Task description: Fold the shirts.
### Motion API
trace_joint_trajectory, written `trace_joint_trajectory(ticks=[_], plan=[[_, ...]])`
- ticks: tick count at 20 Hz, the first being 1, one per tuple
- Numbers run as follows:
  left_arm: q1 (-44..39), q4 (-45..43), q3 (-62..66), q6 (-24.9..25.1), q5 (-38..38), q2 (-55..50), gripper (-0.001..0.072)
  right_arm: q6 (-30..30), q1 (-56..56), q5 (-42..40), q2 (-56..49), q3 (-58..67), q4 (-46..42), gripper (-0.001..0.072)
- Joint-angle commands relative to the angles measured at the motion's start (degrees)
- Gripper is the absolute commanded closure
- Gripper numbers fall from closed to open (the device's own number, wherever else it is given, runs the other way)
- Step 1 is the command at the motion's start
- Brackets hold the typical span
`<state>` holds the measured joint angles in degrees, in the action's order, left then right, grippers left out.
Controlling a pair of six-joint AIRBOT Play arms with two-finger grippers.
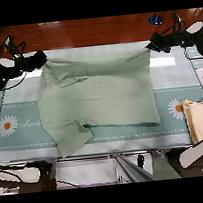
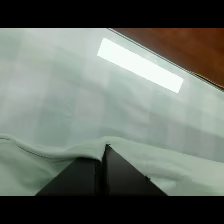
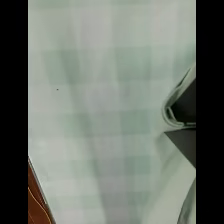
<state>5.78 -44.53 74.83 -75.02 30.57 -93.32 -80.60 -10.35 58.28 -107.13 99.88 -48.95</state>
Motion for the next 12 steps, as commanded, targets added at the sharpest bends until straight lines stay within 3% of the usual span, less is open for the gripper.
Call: trace_joint_trajectory(ticks=[1, 5, 7, 12], plan=[[3.1, 0.0, 4.8, 1.7, 14.1, -1.1, 0.0689, 0.9, -1.6, 6.9, -0.6, 0.7, 2.8, 0.0686], [7.0, -1.2, 7.4, 7.5, 32.3, -1.4, 0.0689, 3.0, -5.0, 19.4, -0.2, 0.6, 3.1, 0.0685], [6.8, -7.3, 6.7, 7.8, 39.1, -2.3, 0.0689, 3.1, -5.3, 24.3, -0.2, 0.6, -0.6, 0.0685], [5.8, -15.0, -0.6, 7.7, 40.6, -3.7, 0.0689, 2.1, -3.0, 27.1, -0.2, -4.7, -11.7, 0.0685]])
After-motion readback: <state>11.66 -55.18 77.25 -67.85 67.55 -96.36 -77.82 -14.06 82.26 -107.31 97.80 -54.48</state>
